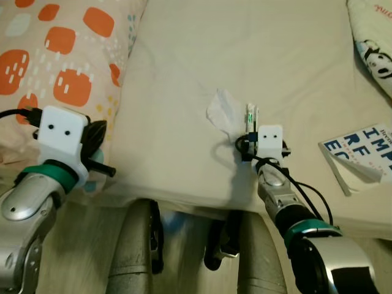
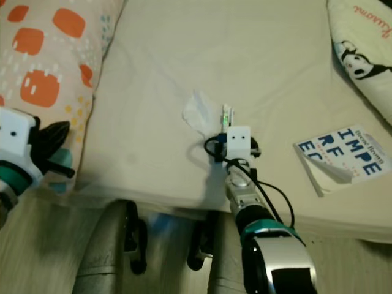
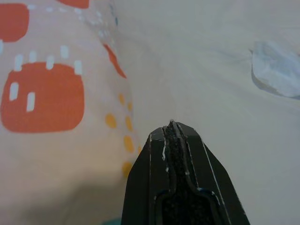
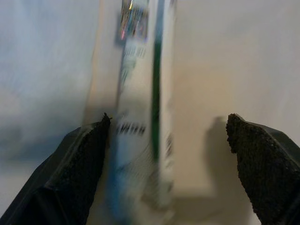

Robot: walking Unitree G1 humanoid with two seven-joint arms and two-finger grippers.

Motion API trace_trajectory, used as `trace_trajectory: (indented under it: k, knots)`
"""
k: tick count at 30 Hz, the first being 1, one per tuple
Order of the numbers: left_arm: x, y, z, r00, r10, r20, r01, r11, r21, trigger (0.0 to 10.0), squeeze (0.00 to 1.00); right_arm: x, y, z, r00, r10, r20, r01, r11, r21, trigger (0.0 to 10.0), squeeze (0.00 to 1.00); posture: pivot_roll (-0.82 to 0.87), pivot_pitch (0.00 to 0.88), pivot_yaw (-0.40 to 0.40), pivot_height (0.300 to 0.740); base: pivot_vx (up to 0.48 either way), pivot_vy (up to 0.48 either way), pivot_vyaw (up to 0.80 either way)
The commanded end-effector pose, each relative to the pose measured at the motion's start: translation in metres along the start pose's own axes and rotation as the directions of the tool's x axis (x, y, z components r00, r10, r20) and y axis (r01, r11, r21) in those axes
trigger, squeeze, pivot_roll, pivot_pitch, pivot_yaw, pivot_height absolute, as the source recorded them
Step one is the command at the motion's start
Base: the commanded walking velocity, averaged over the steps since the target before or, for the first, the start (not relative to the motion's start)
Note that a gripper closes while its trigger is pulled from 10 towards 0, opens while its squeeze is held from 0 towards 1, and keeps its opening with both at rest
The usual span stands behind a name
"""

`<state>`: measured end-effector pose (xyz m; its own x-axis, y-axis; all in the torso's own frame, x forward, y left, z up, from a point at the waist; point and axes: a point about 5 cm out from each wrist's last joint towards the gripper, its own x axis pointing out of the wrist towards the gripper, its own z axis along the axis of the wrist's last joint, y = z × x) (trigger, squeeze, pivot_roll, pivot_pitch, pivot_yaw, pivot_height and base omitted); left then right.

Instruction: Clean up the room

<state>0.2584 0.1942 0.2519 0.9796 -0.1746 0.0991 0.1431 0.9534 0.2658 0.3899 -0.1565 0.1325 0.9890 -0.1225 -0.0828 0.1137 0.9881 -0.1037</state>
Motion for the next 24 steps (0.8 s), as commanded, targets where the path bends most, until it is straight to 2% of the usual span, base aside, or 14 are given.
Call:
trace_trajectory:
  k: [1,3,5,6,7,8,9,14,24]
  knots:
    - [-0.001,-0.005,-0.005,1.0,-0.024,-0.016,0.023,1.0,-0.012,10.0,0.0,-0.01,0.006,-0.032,0.99,0.027,-0.138,-0.026,1.0,0.011,10.0,0.0,0.25,0.483,0.042,0.616,0.0,0.0,0.0]
    - [-0.001,-0.005,-0.005,1.0,-0.023,-0.015,0.023,1.0,-0.012,10.0,0.0,-0.011,0.006,-0.034,0.989,0.018,-0.149,-0.017,1.0,0.007,10.0,0.0,0.25,0.483,0.042,0.616,0.0,0.0,0.0]
    - [-0.004,-0.002,-0.006,1.0,-0.01,-0.019,0.009,1.0,-0.006,10.0,0.0,-0.014,0.002,-0.043,0.979,-0.047,-0.199,0.037,0.998,-0.055,10.0,0.0,0.28,0.488,0.033,0.616,0.0,0.0,0.0]
    - [-0.004,-0.002,-0.006,1.0,-0.01,-0.019,0.009,1.0,-0.006,10.0,0.0,-0.014,0.002,-0.043,0.979,-0.047,-0.199,0.037,0.998,-0.055,10.0,0.0,0.28,0.488,0.033,0.616,0.0,0.0,0.0]
    - [-0.007,0.002,-0.007,1.0,0.005,-0.024,-0.005,1.0,0.0,10.0,0.0,-0.016,-0.001,-0.05,0.968,-0.091,-0.235,0.073,0.994,-0.082,8.6,0.0,0.28,0.488,0.033,0.616,0.0,0.0,0.0]
    - [-0.007,0.002,-0.007,1.0,0.01,-0.024,-0.01,1.0,0.001,10.0,0.0,-0.017,-0.003,-0.051,0.964,-0.102,-0.245,0.085,0.993,-0.081,4.0,0.0,0.28,0.488,0.028,0.616,0.0,0.0,0.0]
    - [-0.007,0.003,-0.007,1.0,0.014,-0.024,-0.014,1.0,0.001,10.0,0.0,-0.017,-0.004,-0.052,0.961,-0.116,-0.251,0.098,0.992,-0.083,0.0,0.0,0.29,0.487,0.025,0.616,0.0,0.0,0.0]
    - [-0.008,0.004,-0.006,0.999,0.026,-0.019,-0.026,1.0,0.004,10.0,0.0,-0.016,-0.004,-0.051,0.96,-0.105,-0.26,0.108,0.994,-0.005,0.0,0.0,0.29,0.483,0.012,0.616,0.0,0.0,0.0]
    - [-0.009,0.003,-0.007,0.999,0.029,-0.021,-0.029,1.0,0.002,10.0,0.0,-0.014,-0.006,-0.047,0.959,-0.1,-0.265,0.123,0.99,0.073,0.0,0.0,0.29,0.484,0.014,0.616,0.0,0.0,0.0]
